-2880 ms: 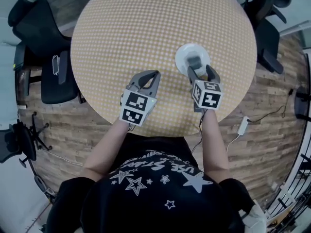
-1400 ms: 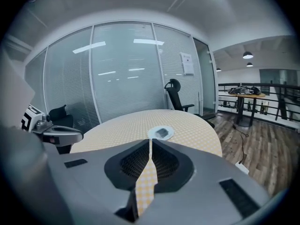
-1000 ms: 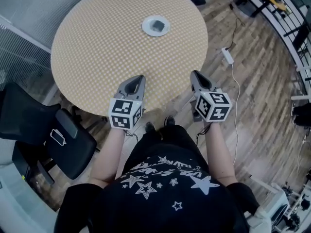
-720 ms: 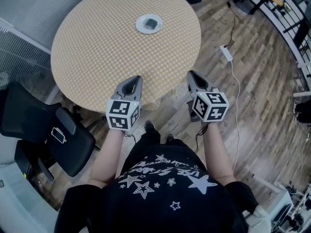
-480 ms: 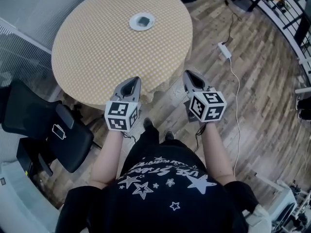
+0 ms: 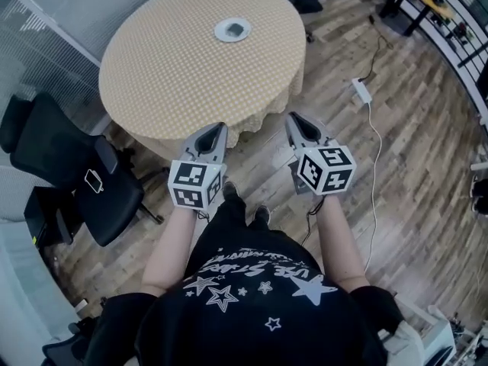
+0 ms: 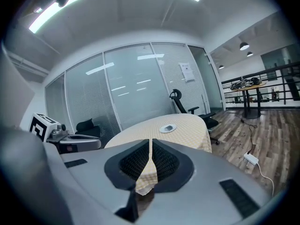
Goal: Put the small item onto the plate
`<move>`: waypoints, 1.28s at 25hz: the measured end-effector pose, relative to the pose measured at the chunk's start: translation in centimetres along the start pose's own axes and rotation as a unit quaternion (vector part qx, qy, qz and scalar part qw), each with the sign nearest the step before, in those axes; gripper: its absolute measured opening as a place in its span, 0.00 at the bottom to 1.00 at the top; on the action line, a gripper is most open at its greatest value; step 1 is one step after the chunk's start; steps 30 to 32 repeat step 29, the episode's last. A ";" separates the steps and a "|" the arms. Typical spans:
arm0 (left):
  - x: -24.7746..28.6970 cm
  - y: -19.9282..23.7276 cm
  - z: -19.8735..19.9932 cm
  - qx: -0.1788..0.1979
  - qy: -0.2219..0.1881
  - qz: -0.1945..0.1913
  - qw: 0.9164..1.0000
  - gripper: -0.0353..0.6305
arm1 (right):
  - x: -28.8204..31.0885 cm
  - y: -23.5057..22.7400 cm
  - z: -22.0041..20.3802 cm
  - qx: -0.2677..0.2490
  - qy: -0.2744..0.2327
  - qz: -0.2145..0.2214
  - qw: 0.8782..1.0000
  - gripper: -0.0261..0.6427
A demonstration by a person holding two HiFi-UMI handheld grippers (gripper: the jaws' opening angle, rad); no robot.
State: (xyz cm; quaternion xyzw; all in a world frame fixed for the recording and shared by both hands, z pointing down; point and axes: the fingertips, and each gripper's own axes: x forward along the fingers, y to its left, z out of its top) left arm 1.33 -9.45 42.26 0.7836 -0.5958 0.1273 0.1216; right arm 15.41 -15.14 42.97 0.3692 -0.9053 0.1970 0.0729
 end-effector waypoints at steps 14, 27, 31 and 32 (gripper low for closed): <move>-2.0 -2.5 1.4 -0.004 -0.024 -0.020 1.000 0.05 | -1.2 4.8 0.4 -0.096 0.003 0.055 0.994 0.10; -10.1 1.3 -1.3 -0.016 -0.029 -0.018 0.999 0.05 | -2.0 13.6 -1.9 -0.119 0.016 0.036 0.992 0.10; -11.8 2.1 -1.6 -0.015 -0.033 -0.022 0.999 0.05 | -2.0 15.6 -2.5 -0.119 0.016 0.034 0.992 0.10; -11.8 2.1 -1.6 -0.015 -0.033 -0.022 0.999 0.05 | -2.0 15.6 -2.5 -0.119 0.016 0.034 0.992 0.10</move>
